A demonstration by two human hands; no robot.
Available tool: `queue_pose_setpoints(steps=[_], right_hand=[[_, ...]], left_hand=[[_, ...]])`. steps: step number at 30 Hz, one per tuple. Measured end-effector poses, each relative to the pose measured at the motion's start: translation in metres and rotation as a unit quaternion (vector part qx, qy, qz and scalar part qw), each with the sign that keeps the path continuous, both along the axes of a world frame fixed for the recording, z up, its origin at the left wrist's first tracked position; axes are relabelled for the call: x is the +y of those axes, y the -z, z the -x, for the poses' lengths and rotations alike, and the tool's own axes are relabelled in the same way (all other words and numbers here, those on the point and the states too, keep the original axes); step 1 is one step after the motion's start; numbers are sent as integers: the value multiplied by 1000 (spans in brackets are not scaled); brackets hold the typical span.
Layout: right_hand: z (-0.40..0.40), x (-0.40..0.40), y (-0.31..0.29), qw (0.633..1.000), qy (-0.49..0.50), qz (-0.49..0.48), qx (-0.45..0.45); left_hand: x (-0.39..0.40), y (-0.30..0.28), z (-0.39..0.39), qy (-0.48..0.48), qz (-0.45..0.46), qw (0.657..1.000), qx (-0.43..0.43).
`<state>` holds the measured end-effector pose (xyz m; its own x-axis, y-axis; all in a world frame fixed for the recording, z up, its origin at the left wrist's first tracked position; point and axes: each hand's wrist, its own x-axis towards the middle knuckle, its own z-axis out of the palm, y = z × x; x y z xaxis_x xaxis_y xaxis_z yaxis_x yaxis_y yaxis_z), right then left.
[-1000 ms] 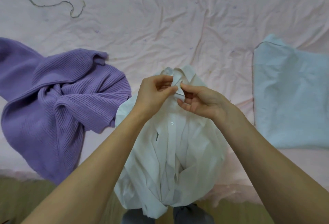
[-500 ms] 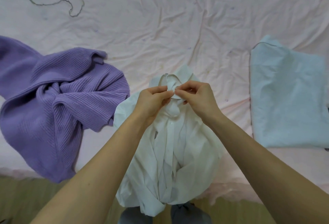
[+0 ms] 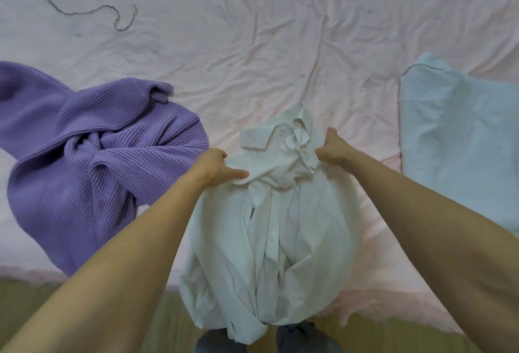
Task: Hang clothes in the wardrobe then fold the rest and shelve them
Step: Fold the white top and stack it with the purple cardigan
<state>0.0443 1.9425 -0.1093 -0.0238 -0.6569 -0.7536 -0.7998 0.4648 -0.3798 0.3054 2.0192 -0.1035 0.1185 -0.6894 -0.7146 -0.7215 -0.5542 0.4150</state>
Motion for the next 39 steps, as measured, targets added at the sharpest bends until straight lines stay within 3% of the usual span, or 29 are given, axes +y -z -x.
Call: queue_pose_setpoints(steps=[4, 7, 9, 12, 15, 20, 24, 27, 30, 33, 36, 39], right_hand=[[5, 18, -16, 996, 29, -13, -89], [12, 13, -58, 990, 8, 33, -140], [10, -4, -92, 987, -63, 94, -116], [-8, -45, -140, 971, -91, 215, -59], [-34, -79, -159, 947, -6, 318, -43], [-58, -84, -132, 958, 74, 216, -175], [-58, -38, -88, 961, -48, 260, -87], [-62, 11, -53, 934, -262, 237, -55], [-70, 59, -26, 862, -486, 136, -41], [-60, 85, -12, 788, -610, 79, 25], [-30, 89, -9, 738, -658, 82, 128], [-3, 86, -10, 736, -616, 107, 260]], left_hand=[[-5, -22, -2, -116, 128, 983, 59], [-19, -54, -13, -68, 171, 983, 11], [-37, -83, -19, -52, 233, 969, -70], [-80, -144, -16, -119, 356, 917, -136], [-127, -176, -6, -166, 394, 900, -81], [-124, -153, 9, -117, 368, 922, -10], [-80, -95, 13, -64, 309, 949, -20], [-38, -57, 22, -8, 186, 982, -15], [2, -32, 30, 65, 46, 994, -72], [31, -21, 27, 149, -39, 980, -130], [48, -17, 20, 141, -15, 979, -148], [53, -20, 7, -53, 127, 982, -130]])
